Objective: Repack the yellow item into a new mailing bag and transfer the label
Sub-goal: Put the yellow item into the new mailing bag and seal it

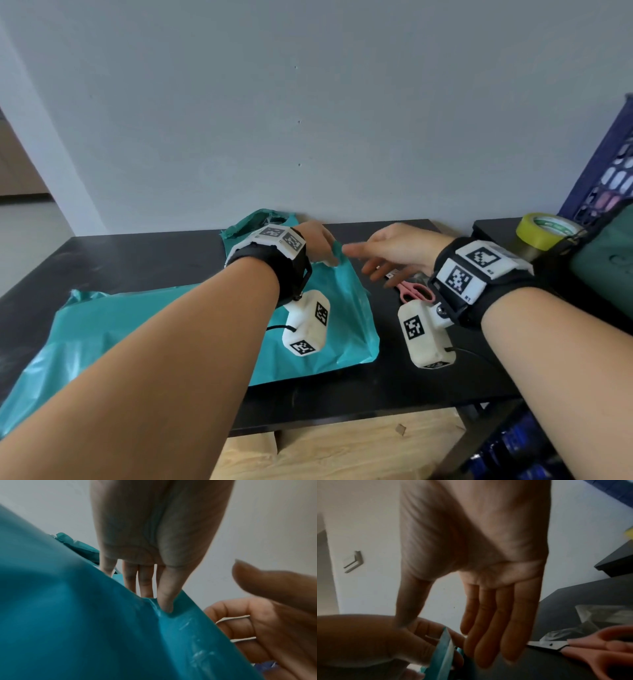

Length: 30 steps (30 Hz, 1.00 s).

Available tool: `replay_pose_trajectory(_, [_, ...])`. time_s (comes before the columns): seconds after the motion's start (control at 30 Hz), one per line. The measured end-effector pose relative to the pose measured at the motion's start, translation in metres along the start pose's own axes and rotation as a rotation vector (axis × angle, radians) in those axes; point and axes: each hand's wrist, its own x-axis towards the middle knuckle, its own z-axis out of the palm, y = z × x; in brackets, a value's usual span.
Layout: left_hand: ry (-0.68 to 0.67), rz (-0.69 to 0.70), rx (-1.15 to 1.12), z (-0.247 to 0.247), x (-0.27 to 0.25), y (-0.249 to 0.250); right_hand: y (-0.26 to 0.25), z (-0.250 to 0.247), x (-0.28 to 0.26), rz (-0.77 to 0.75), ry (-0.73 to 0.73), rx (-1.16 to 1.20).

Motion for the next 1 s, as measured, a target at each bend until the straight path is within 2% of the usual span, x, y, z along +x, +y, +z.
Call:
replay_pose_trajectory(0.13, [0.047, -0.027, 0.026, 0.004, 0.004, -0.002, -0.001, 0.004, 0.002, 0.057, -0.125, -0.167])
replay_pose_trajectory(0.3, [0.087, -0.026, 0.012, -0.004, -0.001, -0.004, -0.005, 0.004, -0.005, 0.047, -0.1, -0.111])
replay_pose_trajectory(0.4, [0.113, -0.011, 0.025, -0.022, -0.01, -0.007, -0.012, 0.0, -0.012, 0.05, -0.147, -0.078])
replay_pose_trajectory(0.47, [0.154, -0.016, -0.021, -0.036, -0.02, -0.009, -0.017, -0.001, -0.018, 0.06, -0.169, -0.136])
replay_pose_trajectory(0.63, [0.366, -0.035, -0.171, -0.078, -0.052, -0.017, -0.037, 0.007, -0.039, 0.097, -0.26, -0.161])
replay_pose_trajectory(0.7, [0.456, -0.034, -0.233, -0.096, -0.066, -0.018, -0.047, 0.014, -0.046, 0.089, -0.206, -0.113])
replay_pose_trajectory(0.77, [0.549, -0.025, -0.296, -0.113, -0.082, -0.019, -0.061, 0.019, -0.051, 0.059, -0.092, -0.039])
replay_pose_trajectory(0.9, [0.731, -0.024, -0.389, -0.15, -0.113, -0.029, -0.097, 0.019, -0.059, -0.038, 0.144, 0.258])
replay_pose_trajectory(1.0, [0.838, -0.037, -0.464, -0.18, -0.138, -0.04, -0.132, 0.018, -0.068, -0.145, 0.253, 0.468])
